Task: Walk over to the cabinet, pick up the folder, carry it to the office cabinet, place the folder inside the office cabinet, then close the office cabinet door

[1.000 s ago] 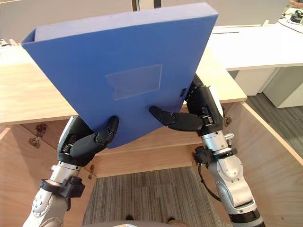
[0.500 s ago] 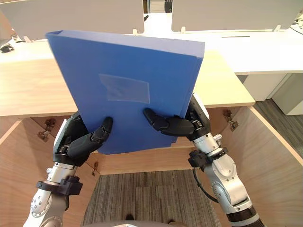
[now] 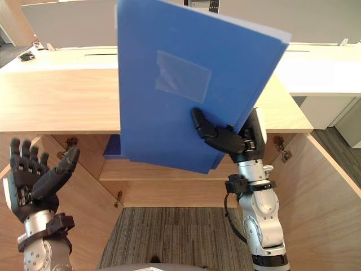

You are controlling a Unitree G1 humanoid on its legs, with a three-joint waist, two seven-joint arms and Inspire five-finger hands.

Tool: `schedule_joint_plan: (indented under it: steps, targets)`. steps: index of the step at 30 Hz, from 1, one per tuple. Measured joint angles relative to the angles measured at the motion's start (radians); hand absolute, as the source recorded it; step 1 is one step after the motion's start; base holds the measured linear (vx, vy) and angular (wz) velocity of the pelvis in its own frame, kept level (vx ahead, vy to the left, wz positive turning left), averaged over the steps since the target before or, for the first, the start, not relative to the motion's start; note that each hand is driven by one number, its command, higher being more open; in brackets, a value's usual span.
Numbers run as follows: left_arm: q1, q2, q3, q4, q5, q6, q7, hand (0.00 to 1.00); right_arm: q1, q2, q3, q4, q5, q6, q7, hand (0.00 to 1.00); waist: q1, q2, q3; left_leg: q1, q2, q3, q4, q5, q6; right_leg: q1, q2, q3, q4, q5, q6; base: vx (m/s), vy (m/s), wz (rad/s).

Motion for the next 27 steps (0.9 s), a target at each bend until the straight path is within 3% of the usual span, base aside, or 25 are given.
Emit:
schedule_joint_plan:
  steps: [7,11,14,15,20,25,27]
  targets:
    - [-0.013,0.014,-0.002,0.414,0.077,0.049,-0.017,1.00,-0.001,-0.015,0.157,0.000,-0.035,0.000,0.002,0.00,0.001,-0.002,-0.002,-0.016,0.001,-0.006,0.000,0.003,-0.001,-0.015,-0.004,-0.010,-0.002,0.000,0.000,-0.01,-0.005,0.02]
    - [-0.074,0.044,-0.004,0.793,0.132,0.092,-0.033,1.00,-0.040,-0.055,0.345,0.061,-0.149,-0.004,0.003,0.00,0.001,-0.011,0.001,-0.045,0.010,0.000,0.005,0.007,-0.002,-0.054,-0.002,-0.005,0.015,0.000,0.000,0.00,-0.008,-0.04]
    - [-0.182,0.096,-0.021,1.025,0.157,0.105,-0.043,1.00,-0.154,-0.071,0.461,0.181,-0.231,-0.006,-0.003,0.00,0.003,-0.028,0.075,-0.119,0.016,0.003,0.076,-0.005,-0.004,-0.126,-0.002,0.007,0.078,-0.008,-0.007,-0.09,-0.013,-0.06]
    - [-0.255,0.127,-0.044,1.117,0.165,0.116,-0.050,1.00,-0.240,-0.071,0.516,0.266,-0.293,-0.005,-0.014,0.00,0.009,-0.036,0.139,-0.202,0.025,0.003,0.166,-0.030,-0.001,-0.204,-0.003,0.011,0.153,-0.027,-0.011,-0.20,-0.025,-0.04]
    - [-0.364,0.143,-0.060,1.193,0.151,0.114,-0.049,1.00,-0.354,-0.072,0.577,0.428,-0.447,0.021,-0.045,0.00,0.022,-0.024,0.292,-0.431,0.045,-0.001,0.425,-0.121,-0.002,-0.426,-0.012,0.015,0.392,-0.105,-0.016,-0.19,-0.006,0.02]
    - [-0.445,0.178,-0.102,1.190,0.151,0.098,-0.047,1.00,-0.411,-0.065,0.541,0.512,-0.497,0.040,-0.109,0.00,0.024,0.007,0.363,-0.623,0.059,-0.011,0.625,-0.181,0.007,-0.618,-0.020,0.020,0.592,-0.176,-0.019,-0.15,0.000,0.01]
    - [-0.476,0.176,-0.110,1.163,0.134,0.088,-0.045,1.00,-0.432,-0.019,0.454,0.554,-0.448,0.046,-0.134,0.00,0.029,0.019,0.373,-0.746,0.076,-0.025,0.756,-0.227,0.011,-0.732,-0.020,0.017,0.712,-0.220,-0.021,-0.10,-0.002,0.01]
